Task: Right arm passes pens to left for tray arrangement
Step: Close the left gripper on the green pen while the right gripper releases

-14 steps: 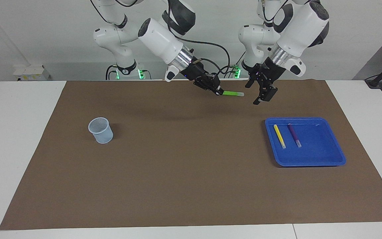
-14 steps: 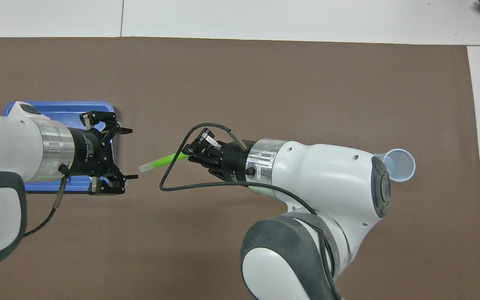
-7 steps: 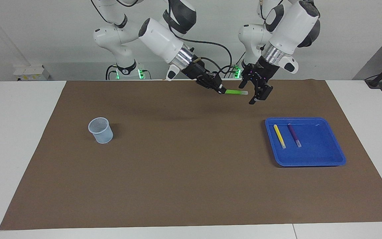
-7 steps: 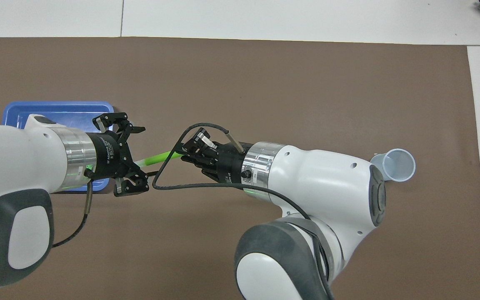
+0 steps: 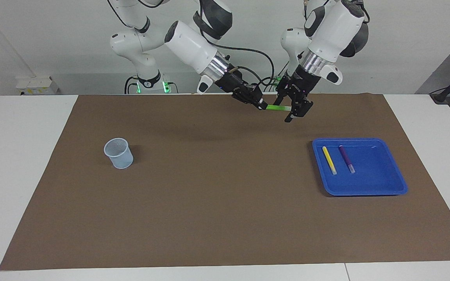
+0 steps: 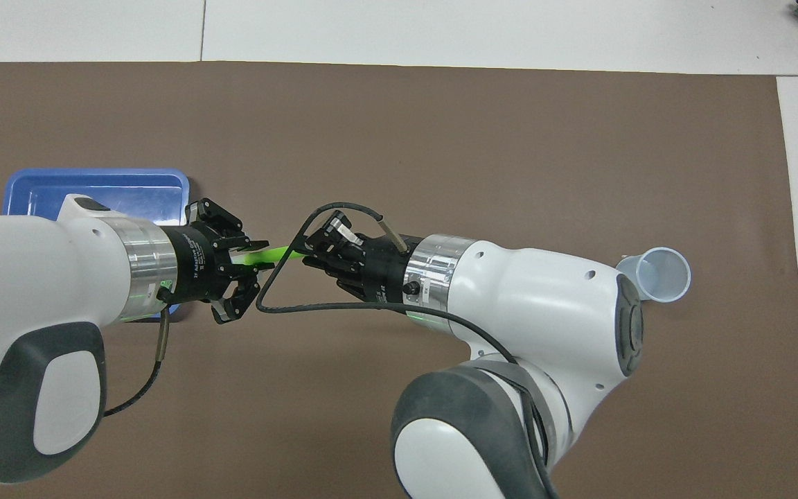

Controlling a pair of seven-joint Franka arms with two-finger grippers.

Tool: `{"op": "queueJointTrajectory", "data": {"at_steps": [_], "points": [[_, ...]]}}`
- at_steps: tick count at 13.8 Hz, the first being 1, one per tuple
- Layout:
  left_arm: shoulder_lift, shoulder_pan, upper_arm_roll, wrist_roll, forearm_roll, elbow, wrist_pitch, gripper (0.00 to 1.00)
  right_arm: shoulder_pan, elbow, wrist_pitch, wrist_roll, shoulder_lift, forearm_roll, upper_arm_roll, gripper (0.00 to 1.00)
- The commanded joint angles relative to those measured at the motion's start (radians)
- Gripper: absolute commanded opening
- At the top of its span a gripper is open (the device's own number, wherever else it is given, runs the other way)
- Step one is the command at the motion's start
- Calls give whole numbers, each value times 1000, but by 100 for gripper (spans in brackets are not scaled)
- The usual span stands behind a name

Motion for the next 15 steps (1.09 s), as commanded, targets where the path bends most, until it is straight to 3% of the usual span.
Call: {"op": "queueJointTrajectory", "data": {"at_steps": [1,4,5,6,7,11,15], "points": [[-27,-12,8,8,-2,-26,13,0,4,-4,9,-10,2,33,1,0],[-29,-24,10,32,-2,-20,-18,0,0,-1,6,-6,2,33,1,0],[-27,-24,10,52,-2,-18,-18,0,-2,-2,4,-4,2,33,1,24],[-29,-21,10,56,-3,-18,-20,0,-2,-1,6,3,2,33,1,84],[-29,-20,10,62,-3,-18,-21,0,-3,-1,6,3,-2,33,-1,100],[-32,-11,13,135,-3,-18,-32,0,-18,2,-51,-39,-10,7,-7,100],[-41,58,27,472,-15,-17,-153,0,-106,4,-319,-303,-30,-206,-8,100]]}}
